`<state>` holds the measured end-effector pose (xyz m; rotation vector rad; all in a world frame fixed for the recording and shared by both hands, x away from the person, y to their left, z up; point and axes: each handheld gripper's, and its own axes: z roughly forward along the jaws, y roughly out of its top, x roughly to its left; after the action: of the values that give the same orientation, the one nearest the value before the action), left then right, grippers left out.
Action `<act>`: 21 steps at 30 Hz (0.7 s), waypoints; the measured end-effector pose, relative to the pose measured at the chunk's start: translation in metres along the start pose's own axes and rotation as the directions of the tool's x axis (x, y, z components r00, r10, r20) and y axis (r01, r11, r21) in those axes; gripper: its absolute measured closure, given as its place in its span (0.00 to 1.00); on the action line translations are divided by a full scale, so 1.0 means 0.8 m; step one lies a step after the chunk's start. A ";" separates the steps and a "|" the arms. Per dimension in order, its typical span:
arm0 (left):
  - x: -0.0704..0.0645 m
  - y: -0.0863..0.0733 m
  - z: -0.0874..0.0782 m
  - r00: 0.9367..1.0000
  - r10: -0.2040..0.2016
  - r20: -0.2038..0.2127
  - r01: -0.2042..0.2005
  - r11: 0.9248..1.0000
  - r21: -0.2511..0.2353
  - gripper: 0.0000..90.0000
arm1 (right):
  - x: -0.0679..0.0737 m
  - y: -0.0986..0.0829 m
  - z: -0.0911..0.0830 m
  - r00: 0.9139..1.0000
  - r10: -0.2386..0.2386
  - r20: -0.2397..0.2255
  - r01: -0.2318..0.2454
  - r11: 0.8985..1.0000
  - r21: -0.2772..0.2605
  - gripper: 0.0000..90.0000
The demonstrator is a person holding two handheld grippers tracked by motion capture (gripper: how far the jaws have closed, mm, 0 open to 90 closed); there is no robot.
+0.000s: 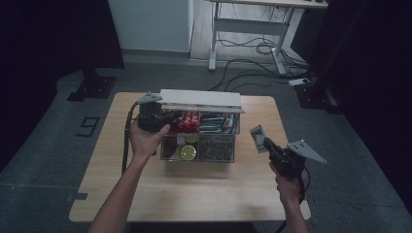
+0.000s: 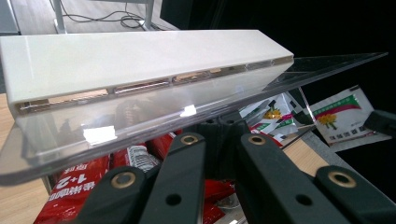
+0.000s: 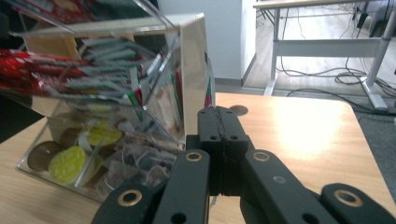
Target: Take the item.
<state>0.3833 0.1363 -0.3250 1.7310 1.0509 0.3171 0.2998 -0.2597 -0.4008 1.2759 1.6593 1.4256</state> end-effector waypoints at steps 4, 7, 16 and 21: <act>0.000 -0.001 0.000 1.000 -0.002 0.000 0.002 1.000 0.001 1.00 | -0.007 -0.015 0.001 1.000 0.019 0.005 -0.019 1.000 0.020 0.99; 0.000 -0.001 0.000 1.000 -0.001 -0.001 0.001 1.000 0.005 1.00 | -0.012 -0.026 0.002 0.999 0.032 0.012 -0.032 0.999 0.031 0.99; -0.001 -0.002 0.001 1.000 -0.001 -0.002 0.001 1.000 0.005 1.00 | -0.028 -0.055 0.005 0.998 0.057 0.031 -0.059 0.996 0.069 0.99; -0.003 -0.002 0.002 1.000 0.000 -0.004 0.000 1.000 0.005 1.00 | -0.034 -0.070 0.009 0.996 0.079 0.039 -0.082 0.993 0.090 0.99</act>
<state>0.3822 0.1338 -0.3268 1.7356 1.0558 0.3176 0.3000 -0.2799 -0.4601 1.4254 1.6836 1.3788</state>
